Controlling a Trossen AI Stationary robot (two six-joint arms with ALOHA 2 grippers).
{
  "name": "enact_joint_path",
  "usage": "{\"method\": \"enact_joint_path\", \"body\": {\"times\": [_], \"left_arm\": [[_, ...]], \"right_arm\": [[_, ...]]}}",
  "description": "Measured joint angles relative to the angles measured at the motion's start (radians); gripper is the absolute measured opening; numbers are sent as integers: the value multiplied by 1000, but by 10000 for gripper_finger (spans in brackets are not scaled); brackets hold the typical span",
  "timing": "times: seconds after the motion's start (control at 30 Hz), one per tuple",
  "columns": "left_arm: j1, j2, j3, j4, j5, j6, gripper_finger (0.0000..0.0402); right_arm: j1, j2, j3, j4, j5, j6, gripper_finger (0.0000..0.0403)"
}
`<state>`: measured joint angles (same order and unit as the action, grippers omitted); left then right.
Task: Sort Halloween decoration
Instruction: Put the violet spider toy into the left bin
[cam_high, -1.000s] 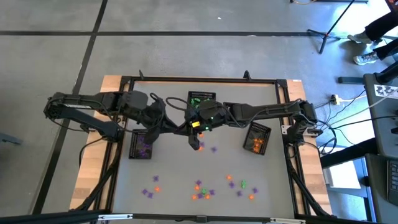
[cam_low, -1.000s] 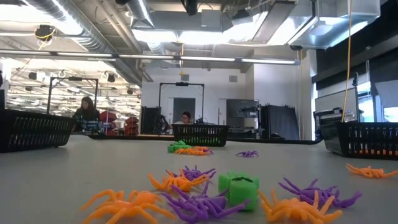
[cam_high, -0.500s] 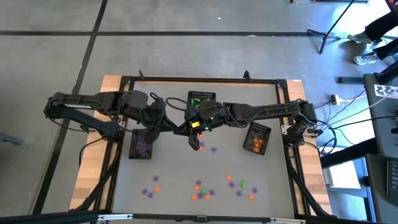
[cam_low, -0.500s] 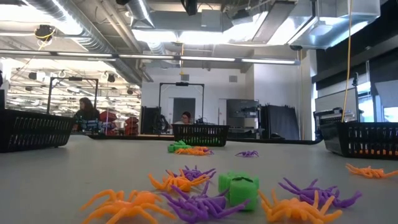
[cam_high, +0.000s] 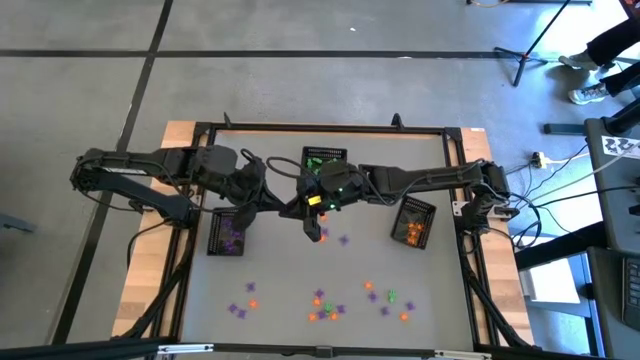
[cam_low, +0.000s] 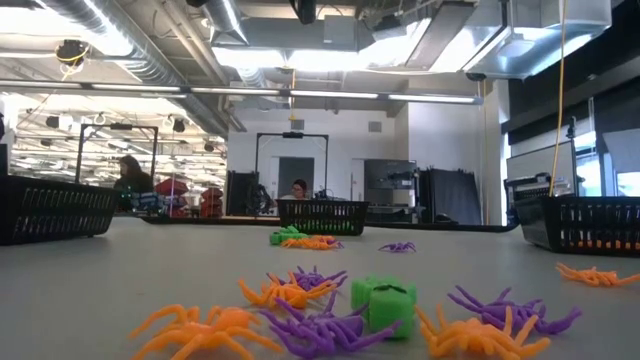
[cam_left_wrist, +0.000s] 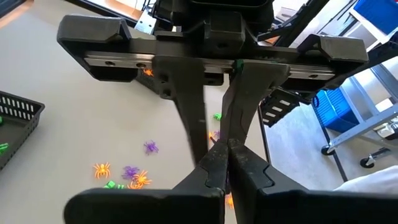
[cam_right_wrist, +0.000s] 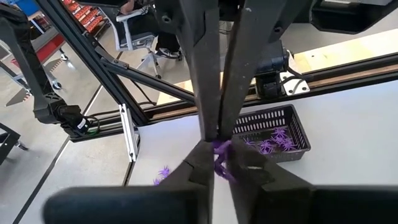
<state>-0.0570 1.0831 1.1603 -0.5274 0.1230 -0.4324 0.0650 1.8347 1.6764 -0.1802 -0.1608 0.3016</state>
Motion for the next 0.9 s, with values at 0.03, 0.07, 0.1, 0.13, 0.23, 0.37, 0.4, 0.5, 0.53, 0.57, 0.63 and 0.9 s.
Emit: {"method": "enact_joint_path", "body": {"times": [0.03, 0.07, 0.1, 0.13, 0.23, 0.37, 0.4, 0.5, 0.53, 0.57, 0.63, 0.9], "left_arm": [[0, -2, 0, 0, 0, 0, 0], [0, -3, 0, -1, 0, 0, 0], [0, -4, 0, -1, 0, 0, 0], [0, -8, 0, -4, 0, 0, 0], [0, -19, 0, -7, -1, 0, 0], [0, -46, 0, -67, -20, -3, 0], [0, -56, 0, -100, -27, -8, 0], [-1, -80, 0, -253, -34, -42, 0], [-1, -83, 0, -322, -37, -55, 0], [-1, -83, 0, -396, -41, -67, 0], [-1, -82, -4, -519, -42, -91, 0], [-5, -130, -230, -542, 17, -233, 0]], "right_arm": [[0, 0, 0, -1, 0, 0, 60], [-1, 0, 0, -5, 1, 0, 75], [-1, 0, 0, -9, 1, 0, 91], [-1, 0, 0, -15, 1, 0, 108], [-1, 0, 0, -40, 0, 0, 156], [-2, -6, 0, -96, 0, 0, 206], [-4, -7, 0, -108, -1, 0, 215], [-9, -13, 0, -172, -7, 0, 229], [-10, -13, 0, -183, -5, 0, 230], [-10, -14, 0, -194, -5, 0, 230], [-9, -14, 0, -206, -3, 0, 227], [-7, -14, 0, -206, 0, 0, 214]]}}
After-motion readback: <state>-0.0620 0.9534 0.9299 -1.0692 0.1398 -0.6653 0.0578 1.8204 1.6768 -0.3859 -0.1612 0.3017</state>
